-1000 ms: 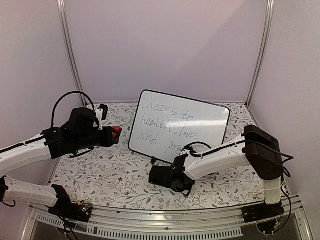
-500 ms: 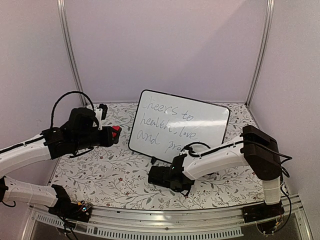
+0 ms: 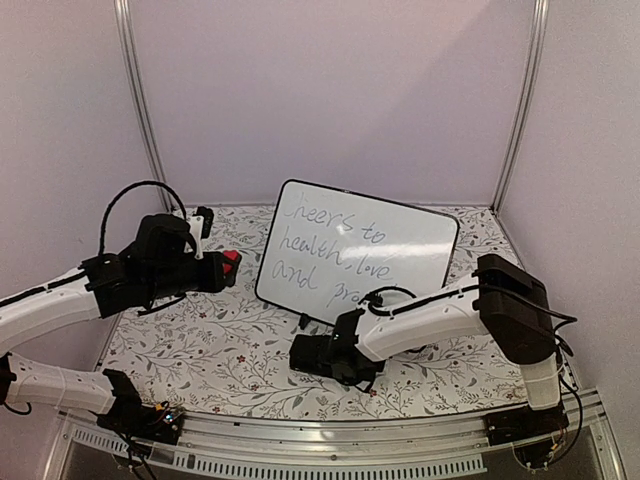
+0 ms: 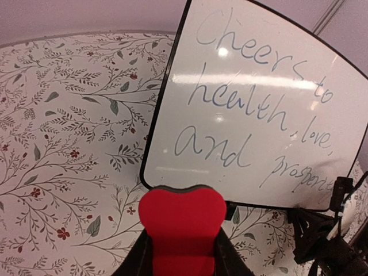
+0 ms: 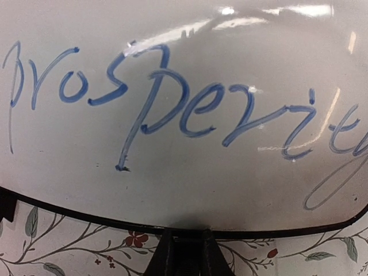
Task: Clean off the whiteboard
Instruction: Move the whiteboard to the center of the board, then hold the whiteboard at the center of the board, then erase the center of the whiteboard.
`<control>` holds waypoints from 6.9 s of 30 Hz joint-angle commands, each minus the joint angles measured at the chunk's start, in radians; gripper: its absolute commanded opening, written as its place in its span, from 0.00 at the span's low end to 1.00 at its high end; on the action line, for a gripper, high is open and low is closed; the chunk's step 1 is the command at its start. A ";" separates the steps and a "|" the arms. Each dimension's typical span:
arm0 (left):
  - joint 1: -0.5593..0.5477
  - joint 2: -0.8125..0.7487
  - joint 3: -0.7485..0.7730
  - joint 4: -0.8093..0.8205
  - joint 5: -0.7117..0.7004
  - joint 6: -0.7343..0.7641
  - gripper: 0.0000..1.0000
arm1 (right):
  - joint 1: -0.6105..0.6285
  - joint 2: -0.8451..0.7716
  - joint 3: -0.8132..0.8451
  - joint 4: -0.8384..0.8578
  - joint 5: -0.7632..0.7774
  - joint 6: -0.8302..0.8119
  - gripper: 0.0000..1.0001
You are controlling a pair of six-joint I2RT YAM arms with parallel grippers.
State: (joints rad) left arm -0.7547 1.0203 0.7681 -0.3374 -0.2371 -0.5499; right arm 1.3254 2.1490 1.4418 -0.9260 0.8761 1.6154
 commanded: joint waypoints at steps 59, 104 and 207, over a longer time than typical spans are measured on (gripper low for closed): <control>-0.011 0.176 0.315 0.058 0.325 0.385 0.24 | -0.933 -0.913 -0.266 0.503 -1.210 -1.458 0.99; 0.123 0.119 0.206 0.173 0.565 0.359 0.24 | -1.044 -0.742 -0.575 1.092 -1.840 -1.363 0.29; 0.086 0.620 0.527 0.100 0.215 0.403 0.14 | -0.801 -1.252 -0.733 0.724 -1.446 -1.338 0.00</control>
State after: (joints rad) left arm -0.6605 1.6218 1.3224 -0.2165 -0.0269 -0.1501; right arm 0.5144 0.8921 0.6926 -0.1658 -0.5747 0.3599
